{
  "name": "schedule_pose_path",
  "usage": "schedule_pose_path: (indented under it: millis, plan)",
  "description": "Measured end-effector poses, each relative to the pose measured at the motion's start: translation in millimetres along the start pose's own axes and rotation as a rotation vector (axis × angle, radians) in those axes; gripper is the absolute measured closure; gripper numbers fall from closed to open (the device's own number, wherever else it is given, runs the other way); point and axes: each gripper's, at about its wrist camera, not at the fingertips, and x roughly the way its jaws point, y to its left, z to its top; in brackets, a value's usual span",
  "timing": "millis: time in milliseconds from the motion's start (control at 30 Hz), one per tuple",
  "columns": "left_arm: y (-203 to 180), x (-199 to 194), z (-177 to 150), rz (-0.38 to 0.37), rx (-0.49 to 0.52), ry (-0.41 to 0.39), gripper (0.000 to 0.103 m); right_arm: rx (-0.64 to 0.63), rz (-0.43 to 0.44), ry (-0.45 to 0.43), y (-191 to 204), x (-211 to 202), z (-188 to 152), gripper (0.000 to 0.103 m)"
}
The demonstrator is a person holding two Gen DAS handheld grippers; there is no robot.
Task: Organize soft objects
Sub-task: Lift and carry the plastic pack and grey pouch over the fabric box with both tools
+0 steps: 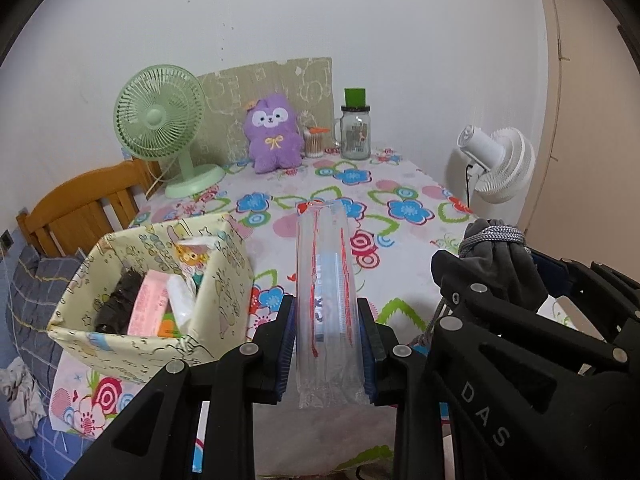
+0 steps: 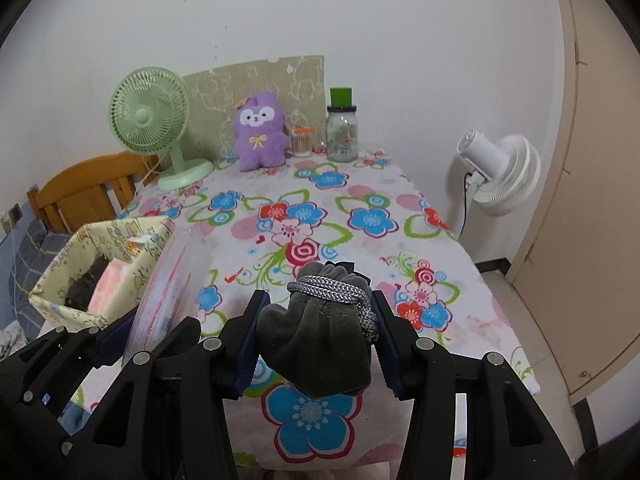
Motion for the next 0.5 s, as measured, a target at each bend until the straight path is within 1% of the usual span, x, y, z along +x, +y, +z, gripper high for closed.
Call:
schedule_pose_path:
  millis: [200, 333, 500]
  plan:
    - [0, -17, 7, -0.013, 0.0, -0.016, 0.075, -0.011, -0.001, -0.019, 2, -19, 8, 0.049]
    - [2, -28, 13, -0.008, -0.002, -0.032, 0.075, -0.023, -0.007, -0.04, 4, -30, 16, 0.049]
    - [6, -41, 22, -0.003, -0.006, -0.056, 0.075, -0.038, 0.006, -0.066, 9, -43, 27, 0.049]
